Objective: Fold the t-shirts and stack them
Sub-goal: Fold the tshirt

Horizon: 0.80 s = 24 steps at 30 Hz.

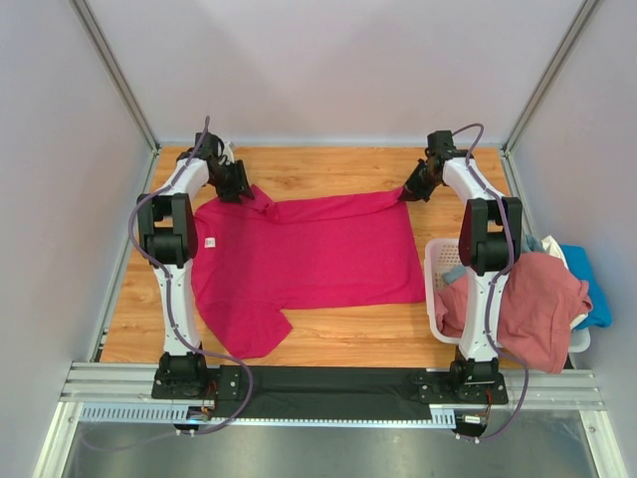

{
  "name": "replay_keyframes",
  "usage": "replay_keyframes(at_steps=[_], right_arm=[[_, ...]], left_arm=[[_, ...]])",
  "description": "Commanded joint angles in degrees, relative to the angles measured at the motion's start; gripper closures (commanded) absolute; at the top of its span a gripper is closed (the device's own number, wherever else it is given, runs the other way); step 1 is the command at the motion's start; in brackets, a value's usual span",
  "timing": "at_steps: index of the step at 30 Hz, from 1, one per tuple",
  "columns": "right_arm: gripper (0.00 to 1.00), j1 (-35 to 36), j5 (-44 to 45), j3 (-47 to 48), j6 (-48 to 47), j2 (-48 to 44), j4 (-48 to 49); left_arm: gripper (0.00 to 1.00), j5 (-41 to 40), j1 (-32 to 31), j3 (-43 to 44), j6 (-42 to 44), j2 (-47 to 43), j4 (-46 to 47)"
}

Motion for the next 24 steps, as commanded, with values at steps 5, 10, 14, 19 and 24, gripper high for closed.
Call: replay_keyframes(at_steps=[5,10,14,19,24], right_arm=[[1.00,-0.4,-0.6,1.6,-0.8,0.1,0.5],[1.00,-0.5,-0.9,1.7,-0.8,0.5,0.4],[1.00,-0.7,-1.2,1.7,-1.0,0.7,0.4],[1.00,-0.9,-1.4,1.6,-1.2,1.1,0.3],[1.00,-1.1,-1.8,1.8,-1.3,1.2,0.4]], left_arm=[[0.46,-4.2,-0.1,1.2,1.7,-3.0,2.9],[0.49,-4.3,-0.2,1.2,1.3,-1.6,3.0],[0.49,-4.0,-0.2,0.9,1.5,-1.0,3.1],[0.50,-4.9,-0.2,1.4,2.3,-0.7,2.9],[0.51,-5.0,-1.6,2.2,3.3,-0.3,3.5]])
